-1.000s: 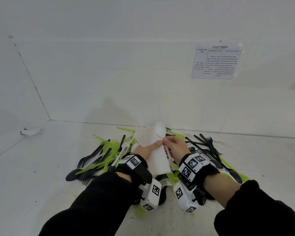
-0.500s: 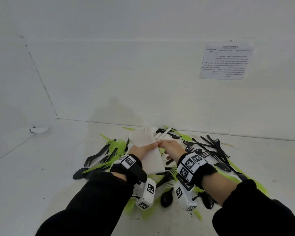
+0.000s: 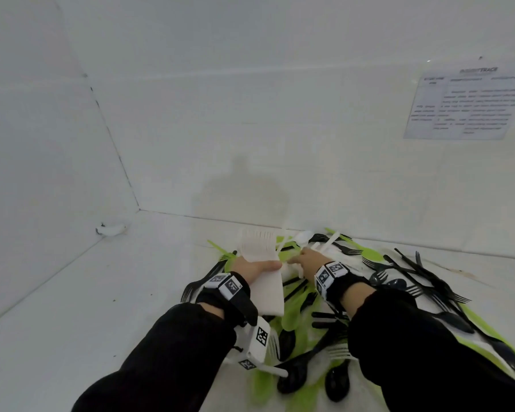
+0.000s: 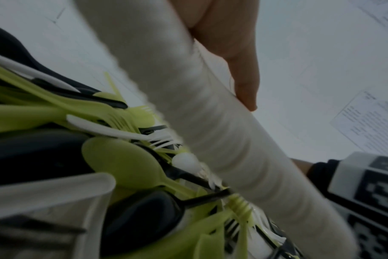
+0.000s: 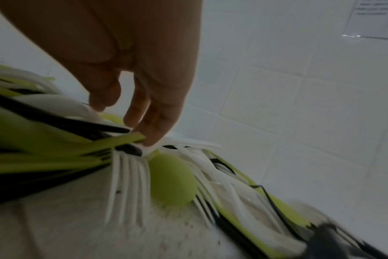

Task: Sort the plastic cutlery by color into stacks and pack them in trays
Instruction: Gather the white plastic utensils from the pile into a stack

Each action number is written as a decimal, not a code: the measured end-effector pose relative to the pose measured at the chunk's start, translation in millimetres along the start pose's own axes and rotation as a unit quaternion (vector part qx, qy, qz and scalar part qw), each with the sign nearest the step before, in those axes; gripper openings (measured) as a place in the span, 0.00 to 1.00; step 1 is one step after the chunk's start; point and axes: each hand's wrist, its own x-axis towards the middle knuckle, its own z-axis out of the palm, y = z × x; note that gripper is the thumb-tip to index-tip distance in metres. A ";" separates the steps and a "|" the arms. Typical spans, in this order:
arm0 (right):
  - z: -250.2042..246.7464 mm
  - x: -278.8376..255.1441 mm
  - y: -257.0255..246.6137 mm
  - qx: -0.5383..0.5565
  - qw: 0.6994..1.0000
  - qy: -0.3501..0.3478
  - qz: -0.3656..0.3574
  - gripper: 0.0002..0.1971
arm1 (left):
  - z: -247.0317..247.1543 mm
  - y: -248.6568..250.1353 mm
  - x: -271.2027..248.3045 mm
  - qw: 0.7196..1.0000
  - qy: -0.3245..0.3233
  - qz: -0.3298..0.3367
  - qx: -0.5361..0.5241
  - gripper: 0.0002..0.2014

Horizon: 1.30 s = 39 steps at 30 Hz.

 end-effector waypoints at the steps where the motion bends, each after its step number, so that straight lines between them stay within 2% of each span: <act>1: -1.7 3.5 0.2 -0.018 1.000 0.009 -0.002 0.23 | -1.6 -0.5 2.3 1.000 0.006 -0.004 -0.002 0.23; 4: -3.9 11.4 -2.8 -0.058 0.997 0.055 -0.021 0.19 | -5.8 -0.6 8.4 1.000 0.021 -0.014 -0.014 0.22; 7: 1.3 20.3 -3.6 -0.051 0.994 0.006 -0.093 0.30 | -10.0 1.3 12.6 0.999 0.015 -0.015 -0.033 0.28; 8: 1.6 22.0 -5.1 -0.070 0.993 -0.006 -0.095 0.31 | -11.5 1.6 13.7 0.999 0.019 -0.017 -0.039 0.28; 11: -0.6 23.8 -1.0 -0.082 0.994 0.010 -0.066 0.23 | -14.1 2.5 13.0 0.998 0.030 -0.017 -0.045 0.23; 15: -7.7 20.6 1.6 -0.069 0.990 0.113 -0.051 0.16 | -16.1 1.3 11.2 0.998 0.046 -0.007 -0.043 0.13; 17: -10.8 20.8 7.5 0.036 0.982 0.182 -0.022 0.18 | -17.0 0.8 10.3 0.998 0.050 -0.007 -0.043 0.13; 18: -13.1 19.6 10.5 0.141 0.966 0.218 -0.017 0.19 | -17.0 1.1 9.5 0.998 0.049 -0.009 -0.044 0.13; 20: -18.2 14.0 14.6 0.355 0.891 0.283 -0.025 0.19 | -16.3 2.1 7.3 0.998 0.045 -0.014 -0.046 0.13; 21: -21.2 10.8 15.5 0.416 0.853 0.313 -0.024 0.19 | -16.2 2.3 6.4 0.998 0.044 -0.016 -0.047 0.14; 22: -24.5 7.7 16.4 0.442 0.835 0.326 -0.014 0.17 | -15.8 2.8 5.0 0.998 0.044 -0.019 -0.047 0.16; 23: -27.2 6.2 18.0 0.435 0.839 0.326 -0.007 0.15 | -15.4 3.1 4.1 0.998 0.043 -0.020 -0.046 0.18; 24: -27.9 7.1 19.8 0.396 0.865 0.308 0.000 0.09 | -14.7 3.7 3.3 0.998 0.042 -0.021 -0.044 0.19; 25: -27.5 8.5 20.7 0.323 0.908 0.265 0.005 0.03 | -14.5 4.1 2.7 0.998 0.041 -0.020 -0.041 0.19; 26: -25.5 10.1 20.3 0.232 0.951 0.206 0.014 0.02 | -14.3 5.3 2.1 0.998 0.042 -0.021 -0.038 0.18; 27: -20.7 11.8 19.6 0.142 0.980 0.135 0.022 0.02 | -14.0 6.7 1.3 0.998 0.043 -0.021 -0.039 0.17; 28: -15.9 12.7 18.1 0.068 0.994 0.076 0.028 0.07 | -13.7 8.2 0.7 0.998 0.043 -0.024 -0.040 0.19; 29: -11.1 12.6 16.7 0.007 0.999 0.033 0.035 0.12 | -13.6 9.3 0.6 0.998 0.043 -0.024 -0.041 0.22; 30: -7.3 11.3 15.5 -0.034 0.998 0.018 0.041 0.15 | -14.0 9.3 1.4 0.998 0.045 -0.023 -0.041 0.27; 32: -2.9 11.7 14.3 -0.052 0.997 0.020 0.055 0.16 | -16.7 5.9 6.9 0.998 0.047 -0.020 -0.038 0.34; 36: -4.6 14.1 5.0 0.014 0.991 0.082 0.102 0.20 | -26.8 8.4 1.9 0.997 0.057 -0.026 -0.052 0.27; 37: -5.7 15.0 -0.4 0.027 0.991 0.095 0.093 0.20 | -29.3 9.3 0.9 0.996 0.059 -0.027 -0.056 0.29; 39: -6.9 17.9 -14.2 0.054 0.991 0.124 0.017 0.10 | -33.7 9.7 0.5 0.996 0.060 -0.022 -0.062 0.39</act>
